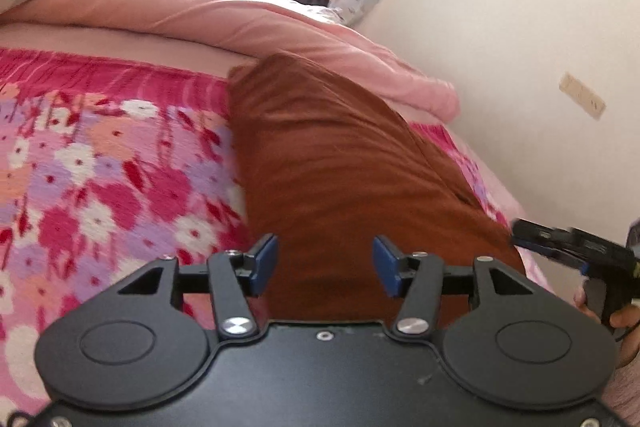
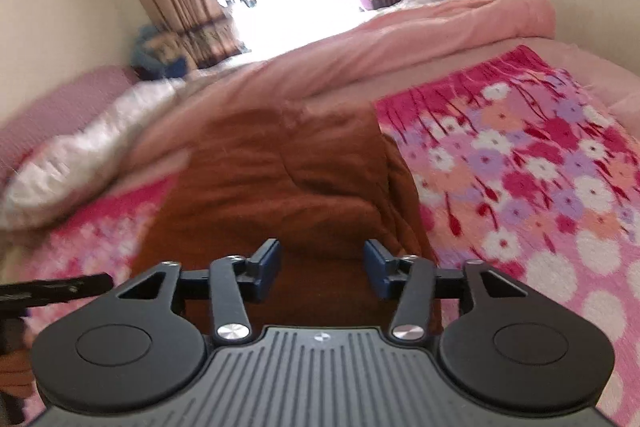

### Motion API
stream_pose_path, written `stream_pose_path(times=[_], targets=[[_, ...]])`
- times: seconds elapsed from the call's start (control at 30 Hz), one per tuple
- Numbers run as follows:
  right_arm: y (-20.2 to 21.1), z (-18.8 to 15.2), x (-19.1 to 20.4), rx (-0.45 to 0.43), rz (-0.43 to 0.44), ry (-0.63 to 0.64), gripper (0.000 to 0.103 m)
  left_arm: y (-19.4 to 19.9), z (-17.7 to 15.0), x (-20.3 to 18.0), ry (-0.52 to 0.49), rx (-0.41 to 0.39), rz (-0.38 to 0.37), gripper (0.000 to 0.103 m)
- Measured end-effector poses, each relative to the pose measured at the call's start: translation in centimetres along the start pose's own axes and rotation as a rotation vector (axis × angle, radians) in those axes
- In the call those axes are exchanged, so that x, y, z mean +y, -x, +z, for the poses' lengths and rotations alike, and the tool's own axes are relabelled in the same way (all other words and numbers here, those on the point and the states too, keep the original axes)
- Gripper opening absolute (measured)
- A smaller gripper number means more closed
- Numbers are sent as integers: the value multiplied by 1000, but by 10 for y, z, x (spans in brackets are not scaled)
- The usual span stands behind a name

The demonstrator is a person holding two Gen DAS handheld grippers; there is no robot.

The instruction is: Fold large clothes

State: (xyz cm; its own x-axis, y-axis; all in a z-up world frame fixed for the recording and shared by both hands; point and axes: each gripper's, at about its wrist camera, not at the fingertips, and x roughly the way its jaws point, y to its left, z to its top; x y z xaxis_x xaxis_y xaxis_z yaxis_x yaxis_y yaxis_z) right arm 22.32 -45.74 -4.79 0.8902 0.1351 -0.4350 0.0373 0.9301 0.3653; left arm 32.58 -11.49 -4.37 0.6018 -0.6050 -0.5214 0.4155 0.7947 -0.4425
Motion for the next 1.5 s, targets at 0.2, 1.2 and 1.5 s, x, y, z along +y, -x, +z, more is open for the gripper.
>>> stream_pose_path(times=[0.2, 1.2, 1.5], targets=[[-14, 28, -45, 0, 116, -117, 89, -23, 21, 57, 230, 47, -125, 56], [-137, 20, -123, 282, 441, -401, 103, -150, 30, 95, 475, 173, -383, 86], [-134, 23, -113, 275, 404, -422, 74, -150, 38, 77, 467, 158, -346, 78]])
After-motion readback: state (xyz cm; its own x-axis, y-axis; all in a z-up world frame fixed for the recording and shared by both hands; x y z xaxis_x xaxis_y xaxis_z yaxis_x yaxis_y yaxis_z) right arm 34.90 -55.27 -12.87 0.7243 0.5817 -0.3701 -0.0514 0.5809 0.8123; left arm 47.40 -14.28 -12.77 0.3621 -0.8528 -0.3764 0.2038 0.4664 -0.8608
